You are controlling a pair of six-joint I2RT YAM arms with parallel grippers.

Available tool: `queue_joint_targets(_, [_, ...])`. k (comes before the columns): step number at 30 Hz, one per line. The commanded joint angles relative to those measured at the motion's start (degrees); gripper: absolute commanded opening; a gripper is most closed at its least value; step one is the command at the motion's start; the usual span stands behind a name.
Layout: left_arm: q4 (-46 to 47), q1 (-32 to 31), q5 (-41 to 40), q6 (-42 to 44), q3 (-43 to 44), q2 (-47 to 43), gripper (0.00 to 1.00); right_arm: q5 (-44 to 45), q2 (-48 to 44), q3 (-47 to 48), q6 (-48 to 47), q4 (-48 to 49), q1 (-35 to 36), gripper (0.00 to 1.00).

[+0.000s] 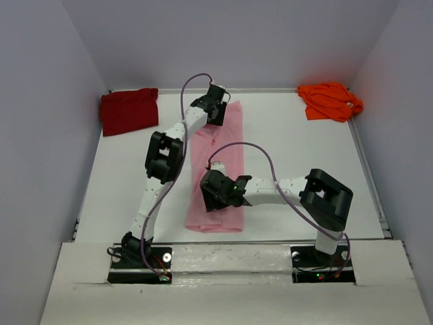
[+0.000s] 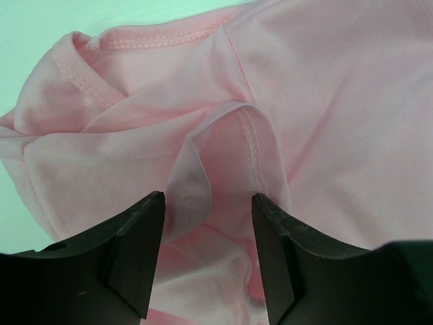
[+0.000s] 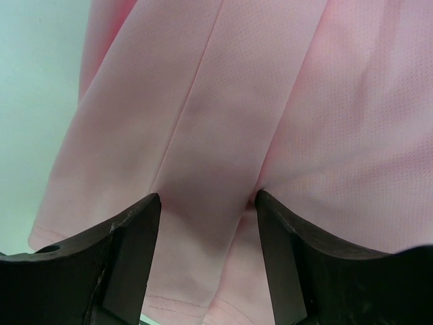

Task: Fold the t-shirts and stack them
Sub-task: Fold the tshirt

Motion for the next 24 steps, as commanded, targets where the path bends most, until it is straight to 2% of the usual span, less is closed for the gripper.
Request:
queue_joint_targets(1, [2.91,-0.55,-3.42,1.04,-1.50,-7.92,0.64,3.23,-0.93,2.71,-2.60,-5.18,0.74,0.65])
queue_joint_targets(9, [4.51,-2.39,-8.16,1.83,-7.48,-27.43,0.65,10.09,-5.85,7.91,-6.82,-10.89,0.74,0.66])
queue_joint_targets(11, [3.98,-2.92,-9.13,1.22,-11.25,-33.40,0.65,11.49,-7.87,8.61,-7.27,-12.47,0.74,0.66])
queue_joint_targets(15, [5.29,-3.89,-8.35,-1.51,-24.42,-44.47,0.65,14.48,-11.47,7.91,-7.27,-14.93,0.74,0.67])
queue_joint_targets(18, [8.71,-4.24,-5.19,-4.49,-41.52,-56.14,0.65,15.98,-14.01,4.85,-5.34,-16.34,-0.39,0.67])
queue_joint_targets(22, [10.21,-4.42,-4.66,-7.04,-55.16,-65.39,0.65,14.93,-18.05,1.24,-3.05,-16.96,-3.99,0.67])
queue_joint_targets(24, [9.87,-4.50,-4.30,-7.57,-58.45,-70.67,0.65,14.40,-19.30,-1.48,-2.87,-16.87,-5.66,0.67])
